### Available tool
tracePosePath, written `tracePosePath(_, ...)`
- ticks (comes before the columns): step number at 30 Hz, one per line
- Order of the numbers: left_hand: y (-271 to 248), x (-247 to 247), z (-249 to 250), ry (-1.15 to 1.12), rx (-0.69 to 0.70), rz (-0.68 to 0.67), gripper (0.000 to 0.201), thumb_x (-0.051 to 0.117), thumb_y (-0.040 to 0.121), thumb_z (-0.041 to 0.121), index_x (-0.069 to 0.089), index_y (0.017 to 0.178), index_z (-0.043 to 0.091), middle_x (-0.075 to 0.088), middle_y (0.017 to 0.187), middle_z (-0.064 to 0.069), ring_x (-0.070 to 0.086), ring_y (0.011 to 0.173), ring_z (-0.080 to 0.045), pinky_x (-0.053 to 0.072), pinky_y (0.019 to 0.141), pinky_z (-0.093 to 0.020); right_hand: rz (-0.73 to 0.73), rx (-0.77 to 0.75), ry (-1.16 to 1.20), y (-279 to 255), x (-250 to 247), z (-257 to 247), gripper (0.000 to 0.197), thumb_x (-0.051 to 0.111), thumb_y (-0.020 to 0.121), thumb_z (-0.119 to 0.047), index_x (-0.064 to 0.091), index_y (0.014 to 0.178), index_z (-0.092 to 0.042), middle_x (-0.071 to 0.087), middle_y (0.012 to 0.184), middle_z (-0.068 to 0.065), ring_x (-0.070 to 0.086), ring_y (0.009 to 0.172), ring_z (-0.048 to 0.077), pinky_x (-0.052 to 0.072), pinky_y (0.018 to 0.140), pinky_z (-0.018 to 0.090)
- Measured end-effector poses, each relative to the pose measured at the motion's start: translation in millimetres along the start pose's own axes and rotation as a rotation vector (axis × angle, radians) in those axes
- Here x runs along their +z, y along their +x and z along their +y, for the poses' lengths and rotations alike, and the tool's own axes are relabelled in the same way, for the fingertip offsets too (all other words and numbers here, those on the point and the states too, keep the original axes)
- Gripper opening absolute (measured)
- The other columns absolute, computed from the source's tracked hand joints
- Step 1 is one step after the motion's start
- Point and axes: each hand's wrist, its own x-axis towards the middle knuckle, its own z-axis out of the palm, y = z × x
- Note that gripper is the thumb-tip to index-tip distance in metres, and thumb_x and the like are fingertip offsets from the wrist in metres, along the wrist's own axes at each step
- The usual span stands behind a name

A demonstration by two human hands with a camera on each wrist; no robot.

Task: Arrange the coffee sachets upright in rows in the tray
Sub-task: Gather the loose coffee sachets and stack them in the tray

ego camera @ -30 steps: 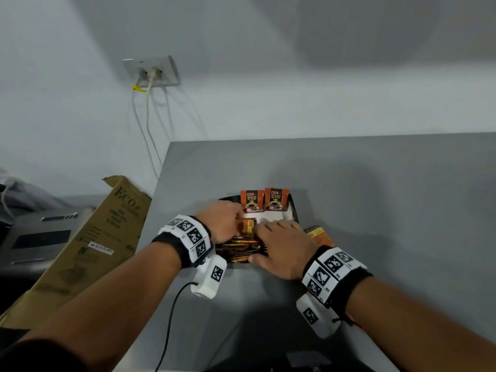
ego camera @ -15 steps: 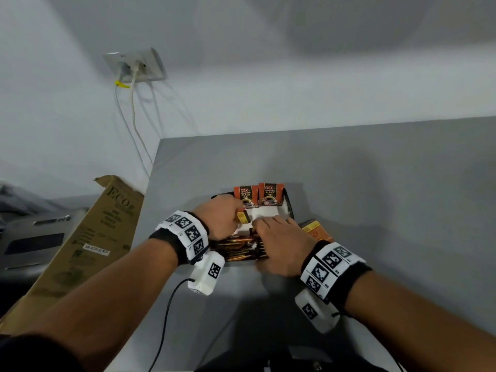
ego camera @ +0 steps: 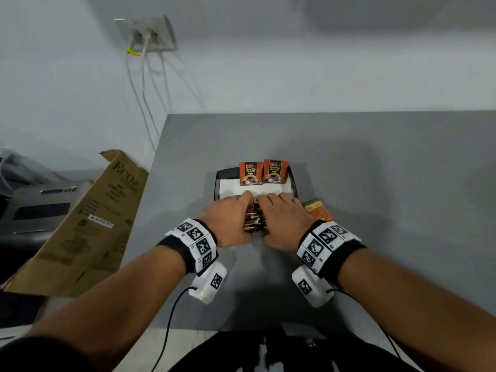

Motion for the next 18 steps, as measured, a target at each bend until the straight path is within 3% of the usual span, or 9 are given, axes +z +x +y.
tracePosePath(4, 2.0, 2.2, 1.9, -0.019, -0.020, 0.029, 0.070, 0.072, 0.060, 0.054, 0.046, 0.118, 0.023, 0.062, 0.103, 0.000, 0.061, 0.088, -0.021, 0.054, 0.076, -0.037, 0.004, 0.008, 0.007, -0.4, 1.1, 0.4, 0.073, 0.066, 0.080, -0.034, 0.032, 0.142, -0.016, 0.047, 0.138, 0.007, 0.046, 0.124, 0.029, 0.038, 0.106, 0.048)
tracePosePath(13, -2.4, -0.2, 3.3, -0.080, -0.037, 0.109, 0.071, 0.066, 0.056, 0.069, 0.054, 0.112, 0.027, 0.063, 0.102, 0.007, 0.061, 0.090, -0.018, 0.053, 0.079, -0.034, -0.025, 0.017, 0.110, -7.3, -17.6, 8.0, 0.099, 0.073, 0.077, -0.035, 0.014, 0.155, -0.020, 0.028, 0.158, 0.005, 0.026, 0.145, 0.029, 0.027, 0.117, 0.051)
tracePosePath(16, -2.8, -2.5, 3.8, -0.093, -0.033, 0.136, 0.081, 0.067, 0.057, 0.072, 0.051, 0.124, 0.029, 0.063, 0.113, 0.006, 0.061, 0.101, -0.018, 0.051, 0.088, -0.034, 0.013, 0.031, 0.302, -16.4, -41.0, 28.5, 0.090, 0.071, 0.078, -0.030, 0.023, 0.153, -0.022, 0.029, 0.158, 0.002, 0.027, 0.144, 0.025, 0.027, 0.118, 0.043)
tracePosePath(18, -3.5, -5.9, 4.1, -0.099, -0.047, 0.137, 0.089, 0.063, 0.059, 0.077, 0.047, 0.132, 0.028, 0.061, 0.122, 0.005, 0.058, 0.108, -0.019, 0.049, 0.093, -0.036, 0.112, 0.147, 0.441, -22.6, -56.3, 54.3, 0.071, 0.066, 0.084, -0.027, 0.037, 0.149, -0.020, 0.037, 0.152, 0.003, 0.035, 0.139, 0.022, 0.029, 0.112, 0.035)
